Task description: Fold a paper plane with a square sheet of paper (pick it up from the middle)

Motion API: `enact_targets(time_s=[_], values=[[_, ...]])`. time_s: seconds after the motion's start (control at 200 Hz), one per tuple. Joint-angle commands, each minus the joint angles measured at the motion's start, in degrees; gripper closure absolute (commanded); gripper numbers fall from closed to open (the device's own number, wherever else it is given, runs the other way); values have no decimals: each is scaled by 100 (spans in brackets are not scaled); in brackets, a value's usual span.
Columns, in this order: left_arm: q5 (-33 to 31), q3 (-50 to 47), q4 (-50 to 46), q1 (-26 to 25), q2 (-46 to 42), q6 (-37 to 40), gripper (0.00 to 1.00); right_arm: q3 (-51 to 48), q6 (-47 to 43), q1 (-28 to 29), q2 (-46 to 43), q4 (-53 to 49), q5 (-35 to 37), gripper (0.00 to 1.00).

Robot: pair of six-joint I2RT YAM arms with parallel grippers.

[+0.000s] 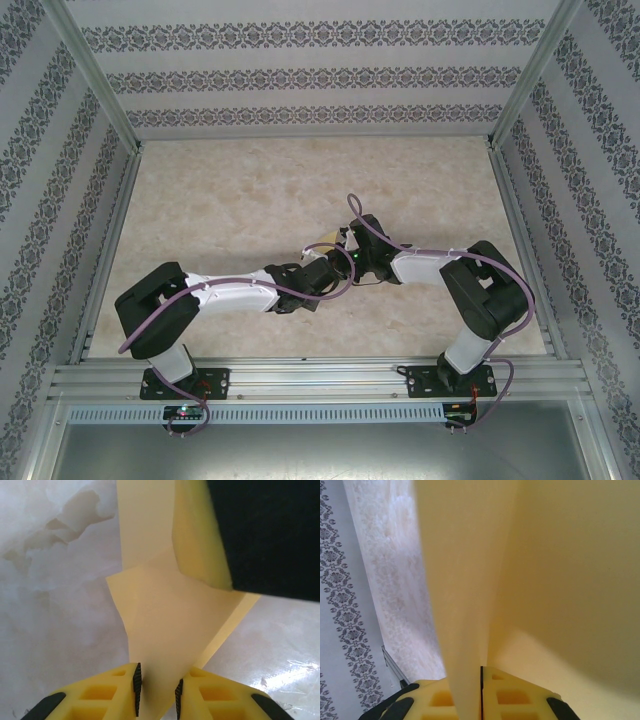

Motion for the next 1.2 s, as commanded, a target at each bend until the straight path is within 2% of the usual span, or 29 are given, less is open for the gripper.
enact_targets(time_s=[0.0,0.145,0.37,0.52,0.6,0.739,0.864,0.949,1.034,1.199], values=[[-254,138,-7,-81,26,-56,76,153,14,40,97,-107,-91,89],[-222,126,-5,-81,51,-65,86,161,5,27,77,-129,-88,89],[-160,126,9,-72,96,-81,94,119,-17,-12,-57,-176,-65,85],[138,46,153,33,113,-100,97,16,-85,-101,-392,-316,-23,75],[518,-72,360,194,49,-82,97,-58,-235,-190,-675,-561,20,72],[1716,-404,938,600,-161,62,98,-278,-544,-389,-1381,-1011,202,67],[2692,-638,1242,1017,-285,48,98,-480,-844,-563,-2102,-1411,698,63],[3472,-709,1406,1275,-273,74,96,-605,-984,-602,-2409,-1358,798,61],[3556,-656,1270,1325,-279,154,96,-646,-1063,-577,-2417,-1196,632,61],[3814,-668,1290,1492,-195,46,97,-605,-873,-349,-1892,-824,281,65]])
